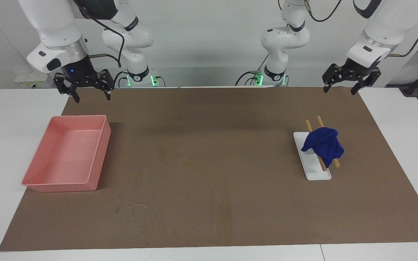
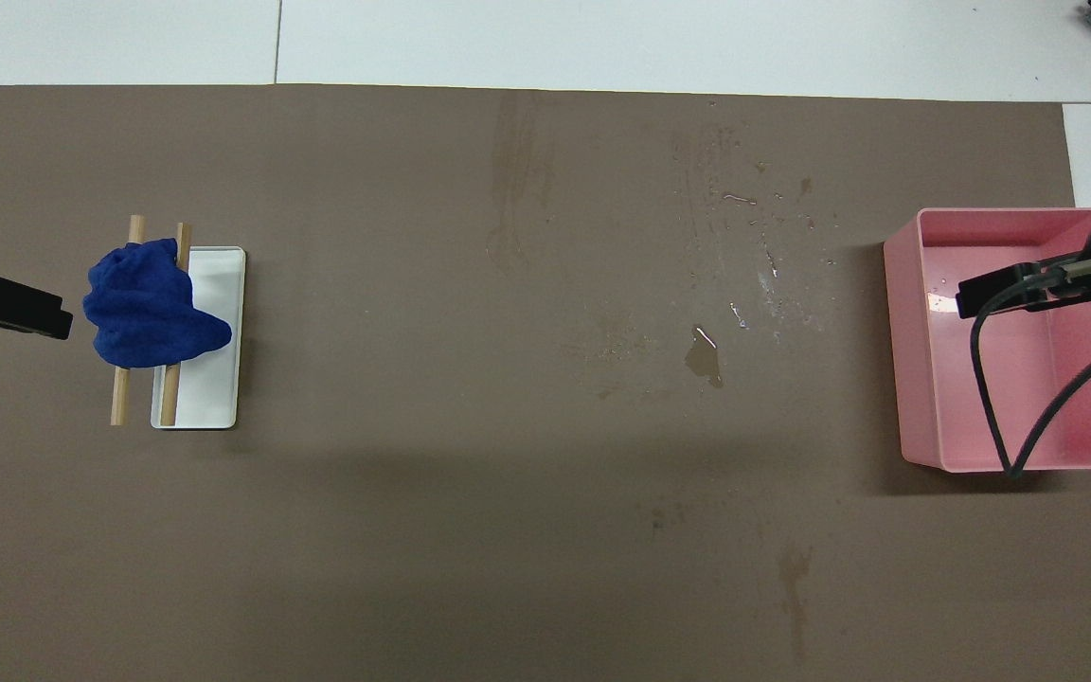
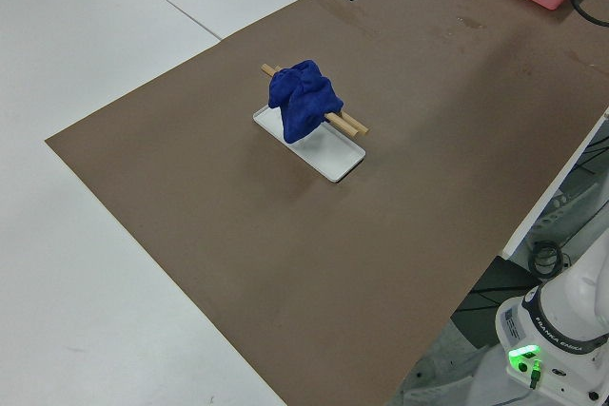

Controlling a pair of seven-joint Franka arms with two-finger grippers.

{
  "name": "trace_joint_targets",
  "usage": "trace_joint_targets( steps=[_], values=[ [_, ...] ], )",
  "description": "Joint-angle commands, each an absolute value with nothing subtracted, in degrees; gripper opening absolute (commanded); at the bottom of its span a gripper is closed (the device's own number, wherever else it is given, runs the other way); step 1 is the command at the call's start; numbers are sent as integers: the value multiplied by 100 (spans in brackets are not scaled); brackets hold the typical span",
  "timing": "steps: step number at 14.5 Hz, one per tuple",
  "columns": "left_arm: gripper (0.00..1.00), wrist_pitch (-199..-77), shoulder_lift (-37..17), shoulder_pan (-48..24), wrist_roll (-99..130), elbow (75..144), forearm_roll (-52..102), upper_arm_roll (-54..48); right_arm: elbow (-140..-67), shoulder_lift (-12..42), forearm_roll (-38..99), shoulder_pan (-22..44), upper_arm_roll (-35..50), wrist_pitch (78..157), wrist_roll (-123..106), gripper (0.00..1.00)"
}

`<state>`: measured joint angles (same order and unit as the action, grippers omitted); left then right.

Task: Wipe water with towel using both arms
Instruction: 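Grasp the blue cloth on the rack with the left gripper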

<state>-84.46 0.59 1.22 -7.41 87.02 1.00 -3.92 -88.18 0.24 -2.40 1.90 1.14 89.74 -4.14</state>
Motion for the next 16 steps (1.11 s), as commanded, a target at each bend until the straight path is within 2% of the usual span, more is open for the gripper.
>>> trace_joint_targets(
  steps=[1,4,7,12,16],
  values=[
    [100,-8499,88,35,-826,8692,35,-325,-8930,-97,-272,123,149,8930,-475,100],
    [100,-8813,166,79,-809,8937,35,-316,-8930,-97,-272,123,149,8930,-475,100],
    [100,-10208,571,184,-747,10139,-17,-281,-8930,-97,-272,123,149,8921,-483,100],
    [100,-11836,89,404,25,10879,-272,-290,-8947,-158,-246,220,202,8781,-510,100],
    [100,-12479,88,316,457,11531,-272,-290,-8973,-193,-246,220,439,8587,-449,100]
  ],
)
